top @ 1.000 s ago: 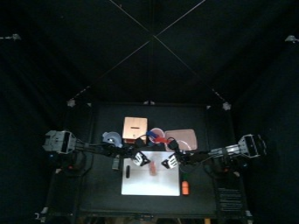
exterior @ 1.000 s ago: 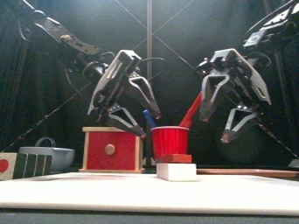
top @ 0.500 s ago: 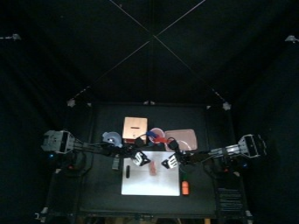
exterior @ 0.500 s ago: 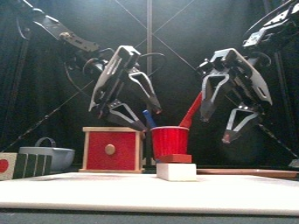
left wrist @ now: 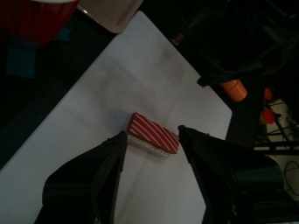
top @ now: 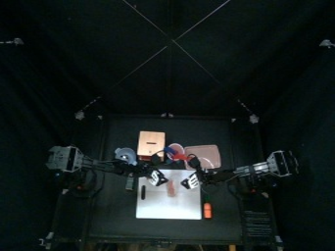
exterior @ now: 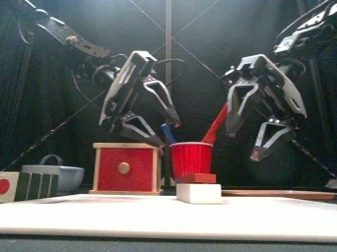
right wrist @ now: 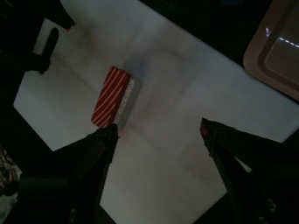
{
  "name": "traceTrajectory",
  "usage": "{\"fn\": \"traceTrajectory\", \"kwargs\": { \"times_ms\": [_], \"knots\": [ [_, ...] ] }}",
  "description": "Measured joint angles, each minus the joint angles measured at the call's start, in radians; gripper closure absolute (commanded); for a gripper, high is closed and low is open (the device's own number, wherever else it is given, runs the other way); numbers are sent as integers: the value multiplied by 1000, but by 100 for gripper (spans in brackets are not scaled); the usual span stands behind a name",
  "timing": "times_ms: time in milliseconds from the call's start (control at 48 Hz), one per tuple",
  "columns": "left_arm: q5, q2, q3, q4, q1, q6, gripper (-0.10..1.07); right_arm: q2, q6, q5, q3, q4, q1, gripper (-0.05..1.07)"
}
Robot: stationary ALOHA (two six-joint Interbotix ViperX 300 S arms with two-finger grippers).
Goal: Grab salmon sushi
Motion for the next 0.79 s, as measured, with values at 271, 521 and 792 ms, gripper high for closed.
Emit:
{"fn": "traceTrajectory", "kwargs": {
  "times_ms": [271, 521, 792],
  "knots": [
    [-17, 0, 2, 20, -2, 3, 11, 0, 0, 0, 0, 0, 2, -1],
    [-67, -3, 14, 66, 0, 2, 12, 0, 0, -2, -2, 18, 14, -1],
    [-144, -37, 52, 83, -3, 3, 12, 11, 0, -9, -26, 55, 46, -1]
  ]
}}
